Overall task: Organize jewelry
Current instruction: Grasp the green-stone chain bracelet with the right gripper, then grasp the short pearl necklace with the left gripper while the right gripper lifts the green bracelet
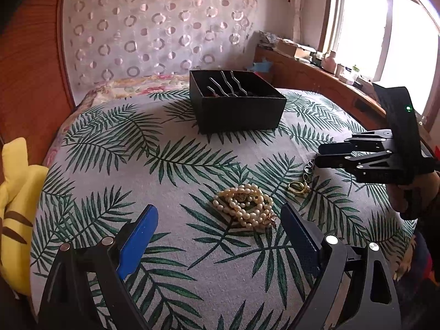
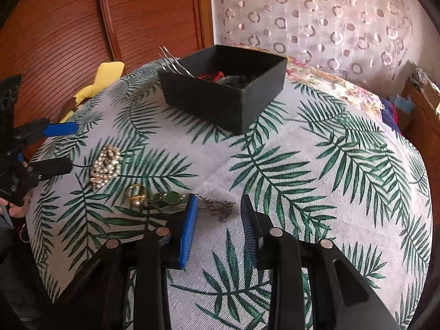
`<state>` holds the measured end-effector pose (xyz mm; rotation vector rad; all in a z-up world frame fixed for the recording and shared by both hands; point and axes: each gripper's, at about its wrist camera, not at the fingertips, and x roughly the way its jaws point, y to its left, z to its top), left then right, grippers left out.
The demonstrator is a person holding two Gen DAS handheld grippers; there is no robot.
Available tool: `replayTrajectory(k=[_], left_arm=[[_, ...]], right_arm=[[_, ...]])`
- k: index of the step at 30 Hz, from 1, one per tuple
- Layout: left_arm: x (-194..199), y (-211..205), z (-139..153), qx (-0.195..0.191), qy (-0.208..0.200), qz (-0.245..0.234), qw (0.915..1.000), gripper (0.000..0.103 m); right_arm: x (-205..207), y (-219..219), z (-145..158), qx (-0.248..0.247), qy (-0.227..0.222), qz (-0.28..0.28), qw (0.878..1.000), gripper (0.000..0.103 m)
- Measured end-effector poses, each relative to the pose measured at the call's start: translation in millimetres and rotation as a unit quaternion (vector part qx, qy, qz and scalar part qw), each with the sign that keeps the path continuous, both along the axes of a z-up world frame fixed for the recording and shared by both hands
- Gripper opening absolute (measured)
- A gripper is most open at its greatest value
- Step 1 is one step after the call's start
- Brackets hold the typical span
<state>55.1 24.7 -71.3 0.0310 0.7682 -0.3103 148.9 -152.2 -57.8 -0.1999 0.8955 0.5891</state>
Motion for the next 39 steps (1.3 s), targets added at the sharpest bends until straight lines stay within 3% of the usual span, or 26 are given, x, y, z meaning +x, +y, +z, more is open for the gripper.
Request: replayTrajectory(k=[2,6,9,20,22,24,30,38,39], left_arm=[[1,0,0,0.000,0.000,-0.001,1.0000,0.087],[1,0,0,-0.001,0.001,-0.001,1.0000,0.087],[1,-3,-1,0.001,0.004,-0.001,1.0000,0.087],[3,-17,-7,0.009,0.017,-0.016,0.9997,0.087],[4,-18,-7,0.003,0.016,-0.017,0.9997,0.075],[7,-16,-6,-0.007,0.019,-0.016,0.9997,0.056],[22,-4,-7,-0.022,0.033,0.000,0.9992,0.028],[31,0,-16,0.002,0.044,0.011,0.9990,0.023],[32,-1,-16,0.004,0.044,0.010,0.9990,0.019]], right_arm=[[1,-1,0,0.007,0.004,-0.004,1.000,0.035],[-3,0,-1,0.004,0.004,0.006,1.000,0.006],[-6,1,0,-0.005,-0.005,0.008,1.000,0.002],[-23,-11,32,0.010,-0.068,-0.013,0.998,0.001],[-24,-12,37,0.011,-0.072,-0.012,0.997,0.001],[-25,-12,38,0.010,-0.074,-0.010,0.997,0.001],[-26,-9,34,0.012,-0.068,-0.009,0.998,0.001],[-27,-5,32,0.013,-0.068,-0.006,0.998,0.001],[-27,-5,32,0.013,-0.068,-0.006,0.998,0.001]])
